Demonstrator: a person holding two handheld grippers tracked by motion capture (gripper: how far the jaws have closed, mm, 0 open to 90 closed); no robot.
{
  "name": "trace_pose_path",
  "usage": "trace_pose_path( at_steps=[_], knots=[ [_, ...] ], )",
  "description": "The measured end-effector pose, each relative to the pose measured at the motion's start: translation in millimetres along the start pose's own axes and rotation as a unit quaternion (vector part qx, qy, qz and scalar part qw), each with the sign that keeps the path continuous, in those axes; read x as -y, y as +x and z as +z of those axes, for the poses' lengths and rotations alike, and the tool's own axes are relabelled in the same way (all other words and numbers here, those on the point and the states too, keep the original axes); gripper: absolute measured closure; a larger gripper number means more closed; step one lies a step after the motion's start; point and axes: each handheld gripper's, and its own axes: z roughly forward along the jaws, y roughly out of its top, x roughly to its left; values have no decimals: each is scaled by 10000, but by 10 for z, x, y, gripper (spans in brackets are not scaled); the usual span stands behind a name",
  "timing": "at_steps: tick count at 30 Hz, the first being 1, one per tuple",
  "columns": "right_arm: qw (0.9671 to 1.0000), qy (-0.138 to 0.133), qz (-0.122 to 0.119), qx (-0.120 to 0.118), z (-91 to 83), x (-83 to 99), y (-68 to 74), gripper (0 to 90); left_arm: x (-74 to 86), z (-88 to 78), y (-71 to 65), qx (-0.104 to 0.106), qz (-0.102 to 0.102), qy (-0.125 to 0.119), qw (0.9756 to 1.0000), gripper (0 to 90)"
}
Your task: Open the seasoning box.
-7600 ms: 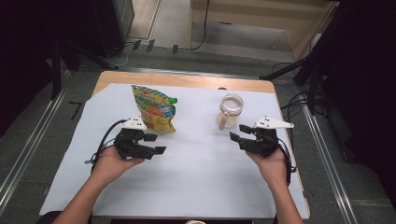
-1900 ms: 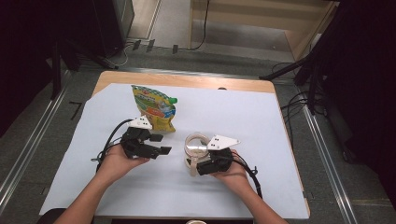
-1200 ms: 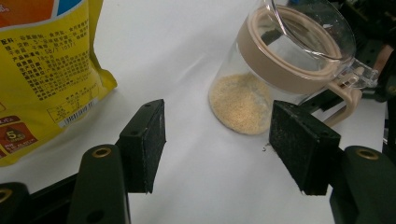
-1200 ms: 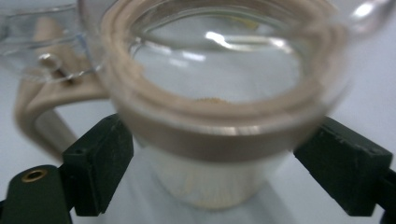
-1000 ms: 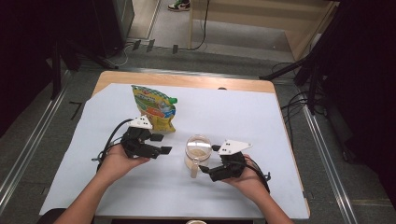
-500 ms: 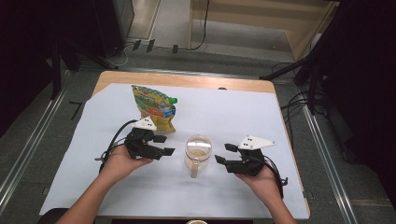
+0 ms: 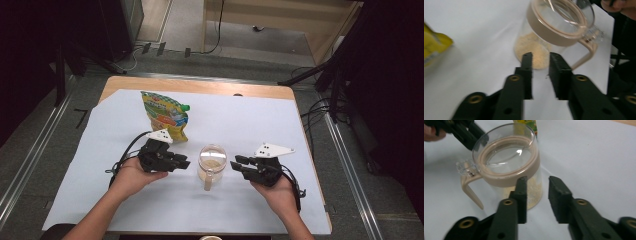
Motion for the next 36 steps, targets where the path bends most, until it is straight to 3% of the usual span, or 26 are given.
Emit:
trace_pose_path(
  at_steps=[2,3,4,9,22,36],
  knots=[
    [9999,-31,103,-10,0,-16,-16,840,4,37,-15,5,106,104,9999,900],
    [9999,-31,103,-10,0,-16,-16,840,3,52,-24,-17,119,127,9998,900],
    [9999,36,94,26,21,-26,-9,900,3,74,-34,43,160,105,9998,900],
    [9999,144,30,8,97,-57,32,900,-7,177,-208,103,544,14,9985,900],
    [9997,236,47,44,159,-67,66,900,-45,283,-391,150,728,-74,9972,900],
    [9994,226,128,243,228,-94,33,900,-65,348,-449,186,715,-112,9972,900]
  ],
)
